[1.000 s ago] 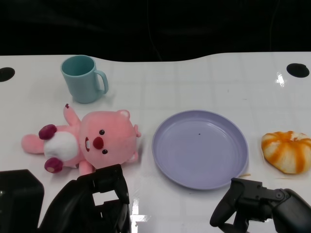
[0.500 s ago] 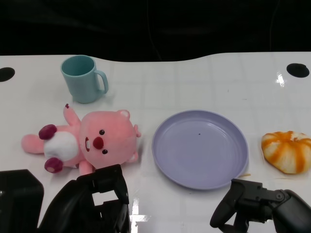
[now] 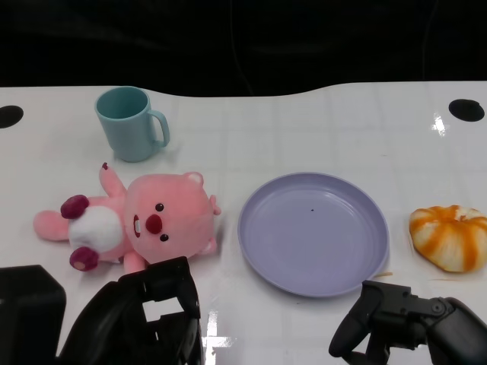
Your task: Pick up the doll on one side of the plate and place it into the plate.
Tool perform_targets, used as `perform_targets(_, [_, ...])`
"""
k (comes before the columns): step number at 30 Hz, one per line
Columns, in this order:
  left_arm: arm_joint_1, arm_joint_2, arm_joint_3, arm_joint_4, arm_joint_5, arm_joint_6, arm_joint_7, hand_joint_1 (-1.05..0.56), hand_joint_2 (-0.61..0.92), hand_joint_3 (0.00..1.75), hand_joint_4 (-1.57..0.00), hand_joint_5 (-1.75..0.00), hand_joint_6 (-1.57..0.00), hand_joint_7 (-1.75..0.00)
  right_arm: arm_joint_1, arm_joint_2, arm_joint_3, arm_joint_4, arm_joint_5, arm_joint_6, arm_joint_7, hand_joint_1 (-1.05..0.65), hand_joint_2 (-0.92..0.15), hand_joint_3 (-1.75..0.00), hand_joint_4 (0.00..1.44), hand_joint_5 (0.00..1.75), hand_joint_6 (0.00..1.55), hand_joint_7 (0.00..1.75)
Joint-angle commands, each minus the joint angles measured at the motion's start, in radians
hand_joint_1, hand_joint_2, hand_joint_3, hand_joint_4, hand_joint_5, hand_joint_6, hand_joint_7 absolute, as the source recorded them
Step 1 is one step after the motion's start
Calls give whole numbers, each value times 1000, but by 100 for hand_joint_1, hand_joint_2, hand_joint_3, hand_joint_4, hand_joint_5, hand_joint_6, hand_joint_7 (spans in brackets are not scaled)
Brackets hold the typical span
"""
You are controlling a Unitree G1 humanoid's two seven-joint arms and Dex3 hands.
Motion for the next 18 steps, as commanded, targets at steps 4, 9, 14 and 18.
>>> perform_targets(4, [15,-23,29,2,9,-62,7,-18,35,136,-76,-161,-71,-120,-1,-1,3,-14,-4,5,-7,-25,-92,-33,69,157,60,129])
perform_targets(9, [27,-36,38,30,38,-171,-12,-30,49,97,-59,-147,-57,-94,-10,2,20,-15,-18,8,-10,-25,-92,-33,69,157,61,130])
perform_targets(14, [10,-27,76,57,22,-244,-52,-36,74,47,-45,-135,-46,-69,-16,12,39,-23,-35,34,-17,-24,-92,-33,68,156,60,129])
perform_targets(18, [-12,18,103,48,66,-299,-77,-44,90,17,-30,-125,-40,-57,-16,21,50,-28,-42,41,-24,-24,-92,-32,69,157,61,129])
